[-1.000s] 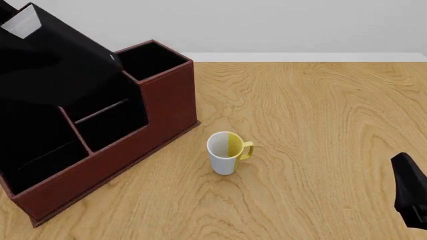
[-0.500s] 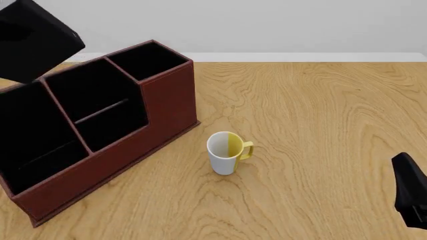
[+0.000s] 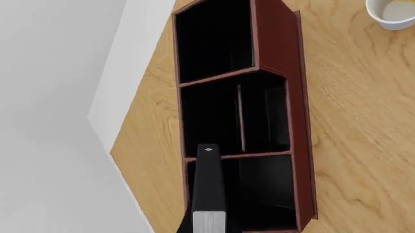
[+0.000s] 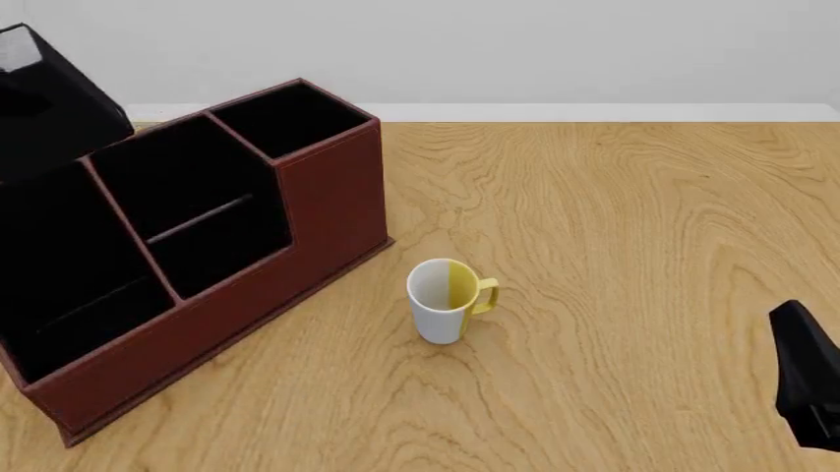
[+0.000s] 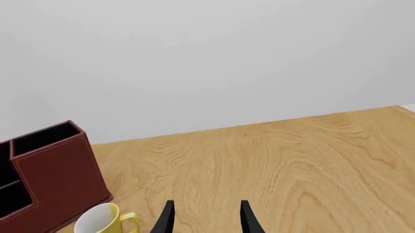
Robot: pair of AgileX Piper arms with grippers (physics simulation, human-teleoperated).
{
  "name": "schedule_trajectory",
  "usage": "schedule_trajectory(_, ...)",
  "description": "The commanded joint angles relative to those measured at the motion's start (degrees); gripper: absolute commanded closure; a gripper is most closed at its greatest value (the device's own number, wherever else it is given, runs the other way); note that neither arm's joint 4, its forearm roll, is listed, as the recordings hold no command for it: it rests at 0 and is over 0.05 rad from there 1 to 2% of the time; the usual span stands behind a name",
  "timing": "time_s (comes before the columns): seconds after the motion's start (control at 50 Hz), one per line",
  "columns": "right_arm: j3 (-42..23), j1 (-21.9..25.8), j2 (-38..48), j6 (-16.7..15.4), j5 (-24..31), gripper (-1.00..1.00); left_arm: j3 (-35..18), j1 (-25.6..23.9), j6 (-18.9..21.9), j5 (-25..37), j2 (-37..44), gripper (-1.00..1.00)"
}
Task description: Pick up the book and place it in the front compartment of the caddy.
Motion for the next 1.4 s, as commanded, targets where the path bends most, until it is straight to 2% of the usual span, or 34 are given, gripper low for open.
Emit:
schedule_trajectory(0.02, 0.0, 0.0, 0.0, 0.3, 0.0, -1.00, -1.9, 0.2, 3.7, 0.0, 2.9, 1.00)
schedule_trajectory(0.32, 0.1, -0.3, 0.0, 0.6, -0.1, -1.00, -7.6, -1.8, 3.9, 0.0, 9.0, 1.00)
schedule_trajectory(0.64, 0.1, -0.5, 0.0, 0.9, -0.2, -1.00, -10.0, -3.6, 3.3, -0.1, 13.6, 1.00)
schedule_trajectory(0.8, 0.1, -0.5, 0.0, 1.0, -0.2, -1.00, -8.7, -4.7, 2.6, -1.8, 14.9, 1.00)
schedule_trajectory(1.02, 0.0, -0.7, 0.0, 1.1, -0.2, -1.00, -3.6, -5.0, 1.9, -5.5, 15.0, 1.00)
schedule_trajectory(1.1, 0.0, -0.7, 0.0, 1.2, -0.2, -1.00, -4.3, -5.8, 0.3, -5.4, 15.9, 1.00)
schedule_trajectory(1.4, 0.0, -0.8, 0.0, 1.0, -0.1, -1.00, 1.6, -4.4, 0.2, -10.5, 16.4, 1.00)
